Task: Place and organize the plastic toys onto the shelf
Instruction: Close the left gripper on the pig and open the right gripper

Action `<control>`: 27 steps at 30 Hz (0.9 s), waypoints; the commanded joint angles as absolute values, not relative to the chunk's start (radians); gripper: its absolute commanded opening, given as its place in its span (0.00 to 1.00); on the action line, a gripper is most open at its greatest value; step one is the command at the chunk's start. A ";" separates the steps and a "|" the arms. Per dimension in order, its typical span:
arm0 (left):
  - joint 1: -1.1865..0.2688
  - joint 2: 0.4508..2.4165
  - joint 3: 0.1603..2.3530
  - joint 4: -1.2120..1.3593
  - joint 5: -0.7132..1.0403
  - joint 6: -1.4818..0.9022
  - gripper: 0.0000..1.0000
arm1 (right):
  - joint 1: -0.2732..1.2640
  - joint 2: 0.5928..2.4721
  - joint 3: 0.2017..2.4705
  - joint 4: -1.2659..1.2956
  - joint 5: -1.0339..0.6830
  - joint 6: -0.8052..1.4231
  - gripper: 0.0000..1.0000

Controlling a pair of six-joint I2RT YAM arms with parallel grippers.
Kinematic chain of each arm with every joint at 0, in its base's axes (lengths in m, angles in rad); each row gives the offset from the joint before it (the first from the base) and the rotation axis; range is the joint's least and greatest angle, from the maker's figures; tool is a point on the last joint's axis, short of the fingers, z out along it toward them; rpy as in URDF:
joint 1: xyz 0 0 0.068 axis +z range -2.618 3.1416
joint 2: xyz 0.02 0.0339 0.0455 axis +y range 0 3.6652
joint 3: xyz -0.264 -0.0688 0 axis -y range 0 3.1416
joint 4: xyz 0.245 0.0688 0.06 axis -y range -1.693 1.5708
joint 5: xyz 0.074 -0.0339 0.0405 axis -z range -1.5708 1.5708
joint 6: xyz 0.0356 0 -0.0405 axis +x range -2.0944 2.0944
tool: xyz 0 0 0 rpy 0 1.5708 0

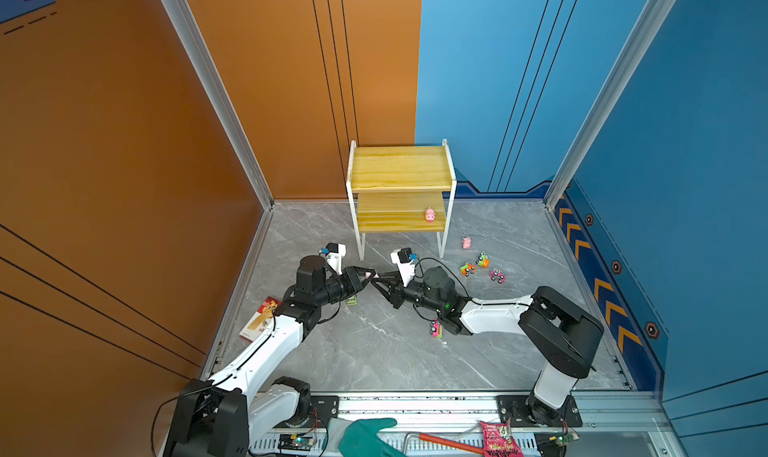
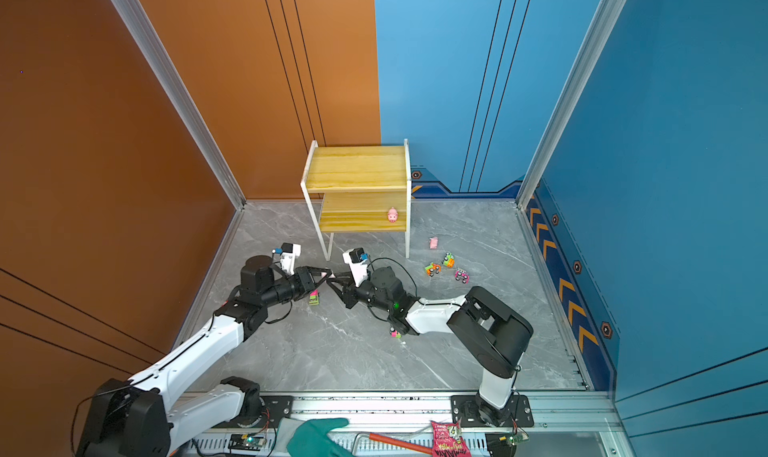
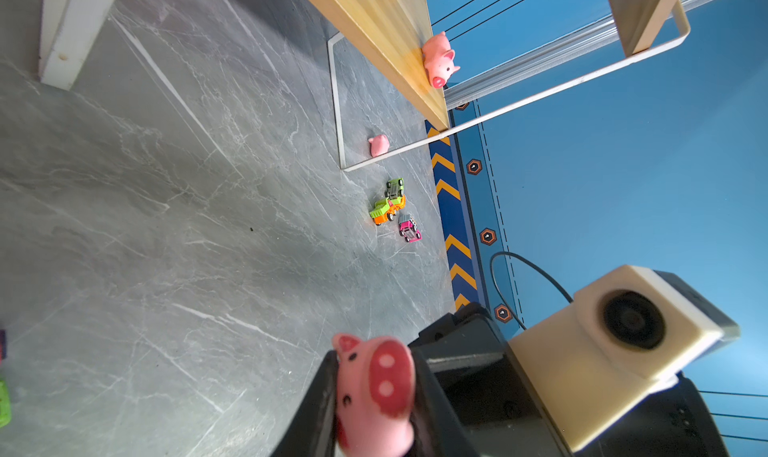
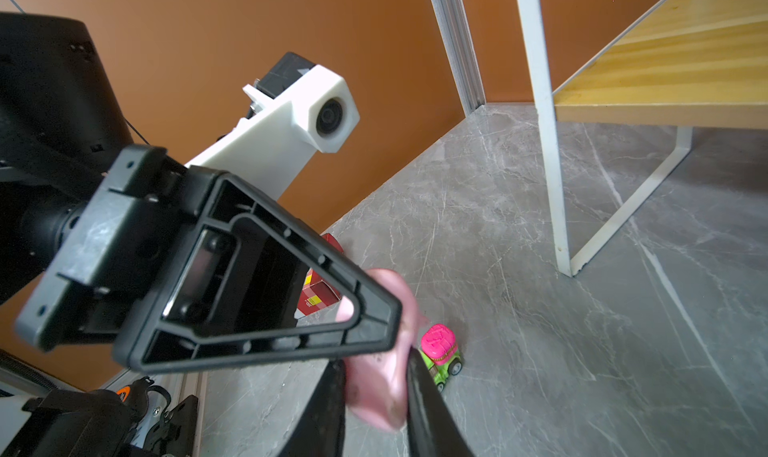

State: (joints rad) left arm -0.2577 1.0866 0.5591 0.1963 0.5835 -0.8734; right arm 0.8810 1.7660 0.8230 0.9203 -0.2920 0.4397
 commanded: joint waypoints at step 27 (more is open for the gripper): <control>-0.861 1.554 0.960 -0.343 -0.592 -0.303 0.24 | 0.524 1.065 0.539 0.203 0.065 0.402 0.61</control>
